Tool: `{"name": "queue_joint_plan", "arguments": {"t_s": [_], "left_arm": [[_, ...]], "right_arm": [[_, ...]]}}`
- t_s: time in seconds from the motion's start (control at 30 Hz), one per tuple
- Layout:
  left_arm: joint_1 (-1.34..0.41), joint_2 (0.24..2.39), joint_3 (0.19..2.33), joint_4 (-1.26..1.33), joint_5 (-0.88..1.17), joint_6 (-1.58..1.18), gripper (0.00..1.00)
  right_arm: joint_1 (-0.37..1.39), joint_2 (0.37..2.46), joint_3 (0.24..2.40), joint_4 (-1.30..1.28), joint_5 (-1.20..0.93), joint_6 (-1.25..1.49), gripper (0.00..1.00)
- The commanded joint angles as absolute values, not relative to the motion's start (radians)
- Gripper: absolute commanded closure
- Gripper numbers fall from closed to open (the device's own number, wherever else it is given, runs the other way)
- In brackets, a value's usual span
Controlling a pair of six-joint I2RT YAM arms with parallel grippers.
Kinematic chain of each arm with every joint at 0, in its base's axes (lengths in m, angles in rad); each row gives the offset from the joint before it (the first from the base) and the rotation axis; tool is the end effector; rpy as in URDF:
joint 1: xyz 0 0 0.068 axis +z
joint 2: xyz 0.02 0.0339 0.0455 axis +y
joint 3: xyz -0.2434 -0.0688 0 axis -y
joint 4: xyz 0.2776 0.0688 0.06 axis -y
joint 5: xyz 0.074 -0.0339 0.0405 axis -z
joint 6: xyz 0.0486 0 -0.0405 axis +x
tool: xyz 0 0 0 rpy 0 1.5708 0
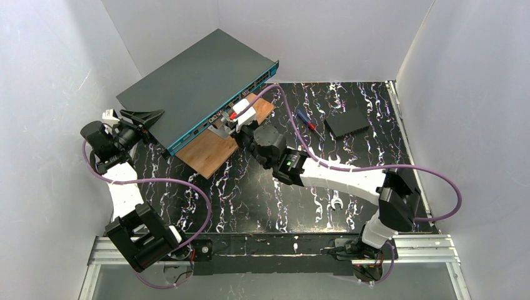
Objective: Insert the plug into the switch port
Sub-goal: Insert the connector into the switch port.
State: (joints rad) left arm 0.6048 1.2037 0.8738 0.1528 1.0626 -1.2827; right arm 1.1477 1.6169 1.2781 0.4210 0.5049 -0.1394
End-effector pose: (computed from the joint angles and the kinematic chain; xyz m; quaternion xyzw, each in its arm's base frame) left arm 0.2798 0.1418 0.2903 -0.3446 0.6513 -0.5504 0.3927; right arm 0.1976 0.3816 0.3305 -0.2466 0.6350 0.1959 0.7054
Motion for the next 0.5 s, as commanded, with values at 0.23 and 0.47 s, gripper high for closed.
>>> {"name": "queue_joint_plan", "arguments": {"t_s": [0.23, 0.47], "left_arm": [[0.584, 1.223, 0.845, 0.080, 1.092, -1.198, 1.00], [0.586, 1.222, 0.844, 0.080, 1.091, -1.199, 1.00]], "right_arm": [[1.154, 1.644, 1.350, 0.446, 0.566, -0.155, 0.99], [1.154, 1.641, 1.351, 0.434, 0.570, -0.149, 0.99]]}}
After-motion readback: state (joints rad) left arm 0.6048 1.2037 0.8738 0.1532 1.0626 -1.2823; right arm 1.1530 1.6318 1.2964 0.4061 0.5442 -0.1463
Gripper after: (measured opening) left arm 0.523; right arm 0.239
